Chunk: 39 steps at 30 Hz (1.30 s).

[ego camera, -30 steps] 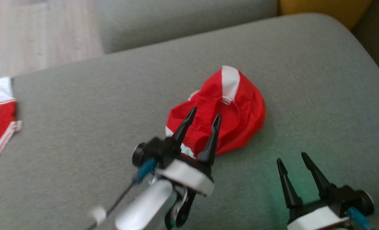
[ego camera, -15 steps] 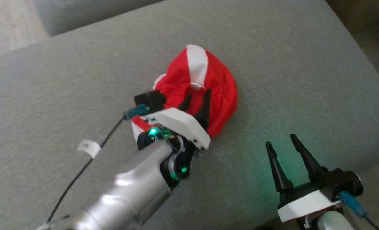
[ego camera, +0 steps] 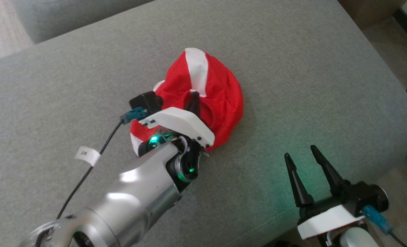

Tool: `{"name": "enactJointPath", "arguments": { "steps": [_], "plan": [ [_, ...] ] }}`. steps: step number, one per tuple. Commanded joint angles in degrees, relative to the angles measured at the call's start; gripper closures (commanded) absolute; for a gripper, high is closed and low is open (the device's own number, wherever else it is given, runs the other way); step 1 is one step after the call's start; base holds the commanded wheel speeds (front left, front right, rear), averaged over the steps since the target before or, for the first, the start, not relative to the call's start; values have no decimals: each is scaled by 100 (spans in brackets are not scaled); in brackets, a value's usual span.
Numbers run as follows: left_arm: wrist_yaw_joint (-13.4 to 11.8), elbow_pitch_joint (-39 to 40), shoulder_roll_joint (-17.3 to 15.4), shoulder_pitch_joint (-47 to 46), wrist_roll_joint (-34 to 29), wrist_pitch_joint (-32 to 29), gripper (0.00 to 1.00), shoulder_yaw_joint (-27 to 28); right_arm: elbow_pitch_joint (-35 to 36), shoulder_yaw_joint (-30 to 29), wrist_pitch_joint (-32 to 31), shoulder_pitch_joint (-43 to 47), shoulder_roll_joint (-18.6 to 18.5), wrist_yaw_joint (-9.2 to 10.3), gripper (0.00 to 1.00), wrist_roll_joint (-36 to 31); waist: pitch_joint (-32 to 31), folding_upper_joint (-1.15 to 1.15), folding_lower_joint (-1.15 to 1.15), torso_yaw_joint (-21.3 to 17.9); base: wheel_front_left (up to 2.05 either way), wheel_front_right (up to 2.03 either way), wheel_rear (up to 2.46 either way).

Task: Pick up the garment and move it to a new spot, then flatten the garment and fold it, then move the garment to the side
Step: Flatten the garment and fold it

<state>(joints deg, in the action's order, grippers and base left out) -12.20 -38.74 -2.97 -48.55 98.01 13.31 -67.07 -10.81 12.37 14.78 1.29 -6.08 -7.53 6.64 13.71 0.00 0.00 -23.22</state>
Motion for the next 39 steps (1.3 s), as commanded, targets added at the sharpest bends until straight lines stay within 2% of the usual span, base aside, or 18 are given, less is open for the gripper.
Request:
{"name": "enactJointPath", "arguments": {
  "steps": [1, 7, 12, 13, 16, 18, 20, 23, 24, 33, 39],
  "plan": [
    [103, 114, 9, -333, 5, 85, 100, 25, 147, 91, 22, -123, -24, 4, 0, 43, -43, 0, 0, 37, 0, 0, 0],
    [657, 228, 9, -662, -536, 160, 100, -380, 162, 18, 22, 47, -31, 4, 0, 14, -400, 0, 0, 382, 0, 0, 0],
    [902, 549, 9, -882, -998, 166, 100, -194, 186, -91, 22, 246, -24, 4, 0, -18, -773, 0, 0, 879, 0, 0, 0],
    [1072, 753, 9, -978, -1082, 167, 100, -144, 194, -130, 22, 326, -16, 4, 0, -32, -929, 0, 0, 1117, 0, 0, 0],
    [1171, 969, -40, -1170, -1166, 158, 100, -52, 206, -163, 22, 430, 10, 4, 0, -57, -1122, 0, 0, 1418, 0, 0, 0],
    [1204, 1210, -239, -1221, -1139, 62, 100, -10, 234, -203, 22, 493, 35, 4, 0, -72, -1215, 0, 0, 1613, 0, 0, 0],
    [1158, 1532, -529, -1176, -1097, -55, 100, 4, 268, -252, 22, 552, 53, 4, 0, -88, -1267, 0, 0, 1807, 0, 0, 0],
    [928, 2124, -1125, -912, -1082, -219, 100, -85, 316, -334, 22, 624, 56, 4, 0, -109, -1275, 0, 0, 2096, 0, 0, 0],
    [928, 2124, -1125, -912, -1082, -219, 100, -85, 316, -334, 22, 624, 56, 4, 0, -109, -1275, 0, 0, 2096, 0, 0, 0],
    [115, 3891, -3092, 574, -797, -105, 100, -123, 568, -615, 22, 706, -79, 4, 0, -83, -1025, 0, 0, 2830, 0, 0, 0],
    [-224, 4353, -3910, 1070, -995, 53, 100, -67, 711, -636, 22, 527, -387, 4, 0, 139, -812, 0, 0, 3310, 0, 0, 0]
  ]
}}
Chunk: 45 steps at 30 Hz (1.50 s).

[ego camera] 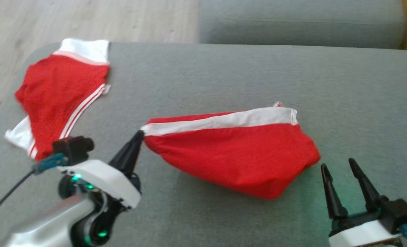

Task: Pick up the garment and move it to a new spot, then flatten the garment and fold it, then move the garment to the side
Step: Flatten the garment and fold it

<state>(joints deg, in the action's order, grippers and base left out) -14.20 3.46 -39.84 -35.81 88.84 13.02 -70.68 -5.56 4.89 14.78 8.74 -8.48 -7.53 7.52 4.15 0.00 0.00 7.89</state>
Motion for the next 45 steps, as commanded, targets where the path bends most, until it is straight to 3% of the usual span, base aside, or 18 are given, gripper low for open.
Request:
{"name": "enactJointPath", "arguments": {
  "steps": [1, 6, 13, 17, 22, 23, 25, 28, 29, 30, 31, 32, 33, 34, 35, 40, 45],
  "plan": [
    [-72, 138, -309, -183, -143, 93, 100, 298, 154, 166, 22, -285, -236, 4, 0, 146, 192, 0, 0, 276, 0, 0, 0],
    [-168, -7, -443, -201, -395, 133, 100, 350, -386, 801, 22, -783, -882, 4, 0, 978, 420, 0, 0, 624, 0, 0, 0],
    [-254, -613, -322, -423, -880, 164, 100, 359, -1156, 2254, -94, -1830, -1916, 4, 0, 2862, 683, 0, 0, 918, 0, 0, 0],
    [-167, -802, -66, -454, -937, 177, 100, 445, -1327, 2761, -73, -2364, -2336, 4, 0, 3485, 793, 0, 0, 973, 0, 0, 0],
    [-73, -973, 269, -422, -1021, 186, 100, 470, -1548, 3395, -108, -2850, -2577, 4, 0, 4162, 859, 0, 0, 963, 0, 0, 0],
    [-61, -1018, 315, -410, -1028, 187, 92, 480, -1600, 3520, -132, -2922, -2599, 4, 0, 4290, 869, 0, 0, 956, 0, 0, 0],
    [-34, -1101, 389, -391, -1050, 188, 53, 490, -1709, 3744, -136, -3069, -2634, 4, 0, 4473, 885, 0, 0, 945, 0, 0, 0],
    [3, -1188, 486, -360, -1071, 190, 31, 491, -1907, 3982, -100, -3264, -2622, 4, 0, 4723, 894, 0, 0, 934, 0, 0, 0],
    [21, -1202, 516, -348, -1070, 190, 10, 487, -1958, 4054, -87, -3327, -2607, 4, 0, 4800, 898, 0, 0, 930, 0, 0, 0],
    [21, -1202, 516, -348, -1070, 190, 10, 487, -1958, 4054, -87, -3327, -2607, 4, 0, 4800, 898, 0, 0, 930, 0, 0, 0],
    [38, -1215, 543, -337, -1068, 190, 0, 487, -2010, 4114, -75, -3384, -2586, 4, 0, 4894, 901, 0, 0, 927, 0, 0, 0],
    [43, -1228, 566, -330, -1073, 191, 0, 487, -2050, 4180, -64, -3442, -2570, 4, 10, 4973, 902, 0, 0, 925, 0, 0, 0],
    [43, -1241, 590, -324, -1079, 191, 0, 490, -2086, 4240, -53, -3497, -2553, 4, 39, 5057, 902, 0, 0, 924, 0, 0, 0],
    [43, -1254, 615, -315, -1077, 191, 0, 504, -2116, 4309, -43, -3552, -2539, 4, 75, 5130, 901, 0, 0, 921, 0, 0, 0],
    [42, -1268, 636, -301, -1073, 192, 0, 523, -2123, 4391, -36, -3600, -2522, 4, 100, 5217, 897, 0, 0, 915, 0, 0, 0],
    [22, -1343, 697, -160, -1110, 194, 0, 633, -2156, 4738, 5, -3821, -2517, 4, 100, 5405, 808, 0, 0, 796, 0, 0, 0],
    [11, -1309, 756, 142, -1228, 196, 0, 819, -2015, 4230, 19, -3630, -2673, 4, 100, 5125, 630, 0, 0, 532, 0, 0, 0]
  ]
}}
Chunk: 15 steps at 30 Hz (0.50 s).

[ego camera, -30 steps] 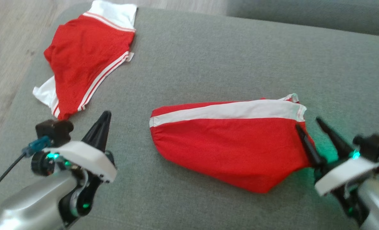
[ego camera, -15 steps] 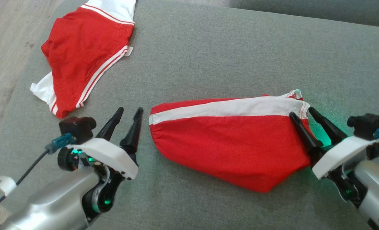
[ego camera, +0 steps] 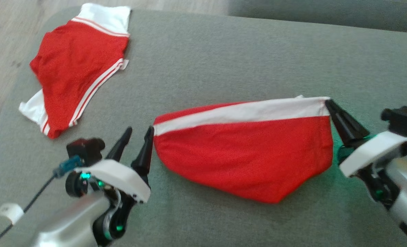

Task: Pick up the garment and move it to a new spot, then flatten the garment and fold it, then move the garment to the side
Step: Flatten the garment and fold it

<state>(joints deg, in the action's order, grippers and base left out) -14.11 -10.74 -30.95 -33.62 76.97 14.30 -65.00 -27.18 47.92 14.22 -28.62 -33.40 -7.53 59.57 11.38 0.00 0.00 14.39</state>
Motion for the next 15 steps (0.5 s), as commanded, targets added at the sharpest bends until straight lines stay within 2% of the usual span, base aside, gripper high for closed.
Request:
{"name": "enactJointPath", "arguments": {
  "steps": [1, 8, 15],
  "plan": [
    [11, 129, -130, -2, -45, 69, 0, 258, 205, -182, 75, 236, -249, 4, 100, -171, -139, 0, 0, -187, 0, 0, 0],
    [117, 301, -37, 372, 12, 69, 0, 304, 681, -1003, 77, 1272, -852, 4, 100, -637, -347, 0, 0, -705, 0, 0, 0],
    [225, 293, 146, 171, -42, -75, 0, 230, 951, -1170, 77, 1965, -1196, 4, 100, -745, -403, 0, 0, -1078, 0, 0, 0]
  ]
}}
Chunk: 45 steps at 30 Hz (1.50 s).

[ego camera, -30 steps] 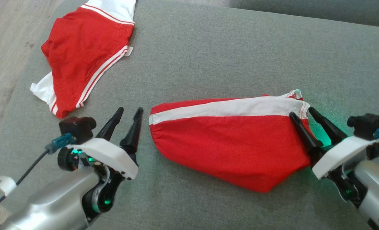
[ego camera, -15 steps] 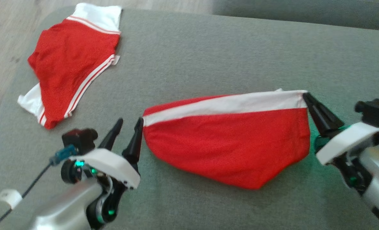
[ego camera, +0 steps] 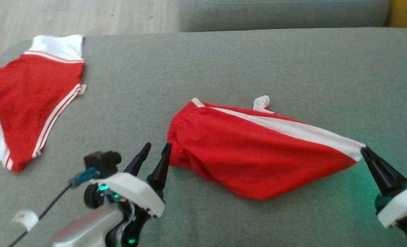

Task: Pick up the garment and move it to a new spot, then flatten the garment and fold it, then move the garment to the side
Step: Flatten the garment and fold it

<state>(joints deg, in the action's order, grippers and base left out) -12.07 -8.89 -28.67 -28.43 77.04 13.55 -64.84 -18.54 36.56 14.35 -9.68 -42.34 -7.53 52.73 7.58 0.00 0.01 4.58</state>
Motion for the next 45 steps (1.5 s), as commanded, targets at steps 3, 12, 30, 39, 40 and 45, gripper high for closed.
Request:
{"name": "enactJointPath", "arguments": {
  "steps": [3, 12, 30, 39, 40, 45],
  "plan": [
    [109, 54, -10, -664, -106, -204, 0, 189, 59, -135, 64, 184, -391, 4, 100, -124, 30, 0, -1, -200, 0, 0, 0],
    [1026, -808, 195, -2630, 237, -2538, 0, -29, 226, -6, 27, -204, -194, 4, 100, -418, 452, 0, -1, -466, 0, 0, 0],
    [1242, -2936, 855, -3908, 483, -4650, 0, -411, -33, 971, 31, -1383, 77, 4, 100, -439, 1131, 0, -1, -1029, 0, 0, 0],
    [1390, -3354, 950, -4028, 352, -4915, 52, -537, -219, 1200, 60, -1611, 137, 4, 100, -305, 1155, 0, -1, -1161, 0, 0, 0],
    [1404, -3372, 950, -4025, 346, -4942, 62, -547, -223, 1199, 61, -1616, 141, 4, 100, -297, 1146, 0, -1, -1162, 0, 0, 0],
    [1503, -3382, 923, -4015, 414, -5061, 100, -532, -217, 1114, 63, -1589, 134, 4, 100, -280, 1107, 0, -1, -1135, 0, 0, 0]
  ]
}}
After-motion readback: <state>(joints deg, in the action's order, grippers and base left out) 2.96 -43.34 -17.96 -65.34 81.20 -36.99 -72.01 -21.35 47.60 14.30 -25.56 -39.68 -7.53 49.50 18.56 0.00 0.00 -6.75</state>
